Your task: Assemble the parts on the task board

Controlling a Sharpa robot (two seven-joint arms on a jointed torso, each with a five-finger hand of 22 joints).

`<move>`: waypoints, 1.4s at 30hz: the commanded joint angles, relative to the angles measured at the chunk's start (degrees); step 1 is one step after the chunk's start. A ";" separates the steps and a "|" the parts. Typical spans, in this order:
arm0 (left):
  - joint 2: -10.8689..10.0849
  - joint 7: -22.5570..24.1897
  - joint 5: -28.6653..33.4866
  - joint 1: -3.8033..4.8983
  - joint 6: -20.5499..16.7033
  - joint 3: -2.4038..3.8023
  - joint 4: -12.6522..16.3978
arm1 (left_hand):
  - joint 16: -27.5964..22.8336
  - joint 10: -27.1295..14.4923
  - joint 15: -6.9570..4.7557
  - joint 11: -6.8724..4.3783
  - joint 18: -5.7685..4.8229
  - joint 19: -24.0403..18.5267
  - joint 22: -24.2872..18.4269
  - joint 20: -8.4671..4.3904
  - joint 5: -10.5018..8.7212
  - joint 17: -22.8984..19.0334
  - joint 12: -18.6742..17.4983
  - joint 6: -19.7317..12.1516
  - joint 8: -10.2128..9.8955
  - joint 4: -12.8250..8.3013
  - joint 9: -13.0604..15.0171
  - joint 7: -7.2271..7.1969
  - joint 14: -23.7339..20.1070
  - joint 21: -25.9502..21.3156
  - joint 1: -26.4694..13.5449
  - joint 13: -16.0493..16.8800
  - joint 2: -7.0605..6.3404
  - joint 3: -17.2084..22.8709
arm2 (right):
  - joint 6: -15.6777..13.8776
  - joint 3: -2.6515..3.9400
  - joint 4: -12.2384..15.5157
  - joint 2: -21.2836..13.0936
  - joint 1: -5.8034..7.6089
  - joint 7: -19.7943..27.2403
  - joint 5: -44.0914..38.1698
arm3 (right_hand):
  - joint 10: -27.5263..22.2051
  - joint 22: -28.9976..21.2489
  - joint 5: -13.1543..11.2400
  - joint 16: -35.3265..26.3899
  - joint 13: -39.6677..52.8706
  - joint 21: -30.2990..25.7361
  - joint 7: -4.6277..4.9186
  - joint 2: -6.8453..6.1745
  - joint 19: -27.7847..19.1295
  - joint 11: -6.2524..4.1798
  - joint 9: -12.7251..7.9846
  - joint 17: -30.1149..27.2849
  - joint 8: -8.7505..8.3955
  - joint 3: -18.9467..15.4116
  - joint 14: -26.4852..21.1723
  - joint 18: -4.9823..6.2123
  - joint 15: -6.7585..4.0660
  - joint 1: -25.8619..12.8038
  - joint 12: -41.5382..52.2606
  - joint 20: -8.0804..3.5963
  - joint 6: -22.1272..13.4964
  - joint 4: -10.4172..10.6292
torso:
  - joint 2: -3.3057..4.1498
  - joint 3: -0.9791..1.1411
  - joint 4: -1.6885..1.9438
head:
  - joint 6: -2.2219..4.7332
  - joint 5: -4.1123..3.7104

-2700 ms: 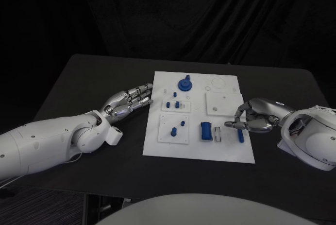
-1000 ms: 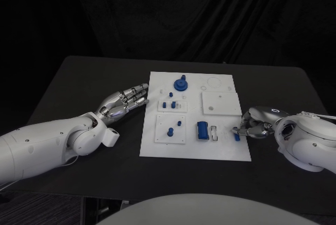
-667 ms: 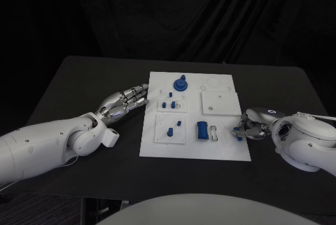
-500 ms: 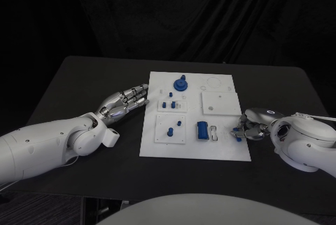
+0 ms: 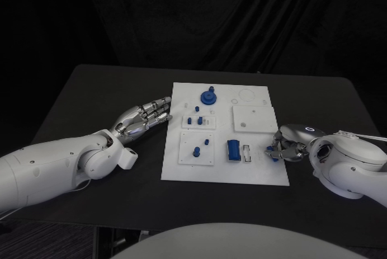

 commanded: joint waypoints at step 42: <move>0.60 0.68 0.07 -0.30 0.95 0.05 -0.29 | 0.10 0.10 -0.29 0.02 0.81 0.13 -0.20 -0.19 -0.38 0.02 0.19 0.76 0.35 -0.26 0.10 1.00 -0.01 0.35 0.16 0.08 0.39 0.39 | -1.73 -0.37 -0.61 4.35 4.65 3.16 37.91 | 6.18 10.17 -1.24 -0.05 15.08 -1.27 -0.49 -7.33 -0.59 -0.27 2.65 5.06 2.90 24.48 4.23 0.54 -0.17 -13.61 0.15 -0.08 -0.27 -7.12 | 0.09 -0.09 0.12 | -0.01 -0.32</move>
